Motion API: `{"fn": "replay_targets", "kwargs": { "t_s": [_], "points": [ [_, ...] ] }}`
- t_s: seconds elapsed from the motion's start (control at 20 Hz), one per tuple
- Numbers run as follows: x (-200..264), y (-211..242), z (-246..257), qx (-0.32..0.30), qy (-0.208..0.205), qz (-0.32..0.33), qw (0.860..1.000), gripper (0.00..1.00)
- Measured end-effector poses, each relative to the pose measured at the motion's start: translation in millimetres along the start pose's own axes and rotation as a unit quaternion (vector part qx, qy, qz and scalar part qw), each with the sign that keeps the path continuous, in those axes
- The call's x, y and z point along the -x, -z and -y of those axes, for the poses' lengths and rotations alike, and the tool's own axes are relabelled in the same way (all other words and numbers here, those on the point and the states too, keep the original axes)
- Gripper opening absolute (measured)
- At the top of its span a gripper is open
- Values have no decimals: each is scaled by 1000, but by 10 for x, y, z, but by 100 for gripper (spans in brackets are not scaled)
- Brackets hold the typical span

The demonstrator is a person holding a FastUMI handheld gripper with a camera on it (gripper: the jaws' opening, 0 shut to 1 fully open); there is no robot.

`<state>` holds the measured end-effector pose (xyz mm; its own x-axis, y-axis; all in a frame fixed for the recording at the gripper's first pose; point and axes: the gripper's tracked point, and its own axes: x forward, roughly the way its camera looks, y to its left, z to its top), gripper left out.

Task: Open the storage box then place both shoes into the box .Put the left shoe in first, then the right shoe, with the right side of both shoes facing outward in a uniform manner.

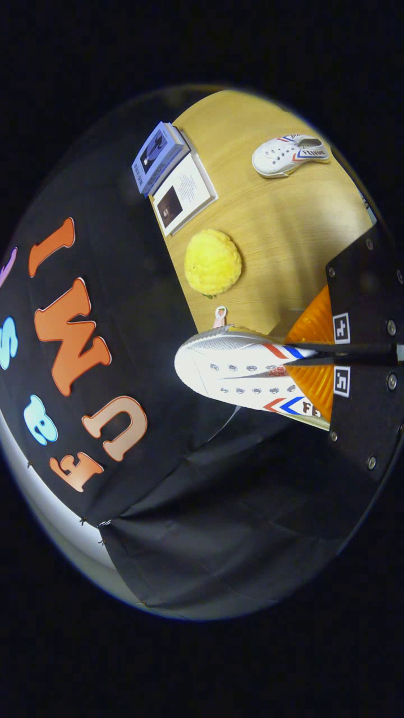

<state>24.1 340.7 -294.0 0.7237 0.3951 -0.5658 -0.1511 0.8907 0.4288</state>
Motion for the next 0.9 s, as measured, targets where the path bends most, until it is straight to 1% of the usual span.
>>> {"fn": "replay_targets", "kwargs": {
  "t_s": [0.3,0.55,0.7,0.85,0.9],
  "points": [
    [-424,449,-395,21,0,-31,999,0],
    [-693,820,-729,40,-13,-61,997,0],
    [-771,891,-749,59,0,-57,997,0],
    [-852,1104,-756,48,5,-76,996,0],
    [-855,1147,-749,56,13,-80,995,0]
  ]
}}
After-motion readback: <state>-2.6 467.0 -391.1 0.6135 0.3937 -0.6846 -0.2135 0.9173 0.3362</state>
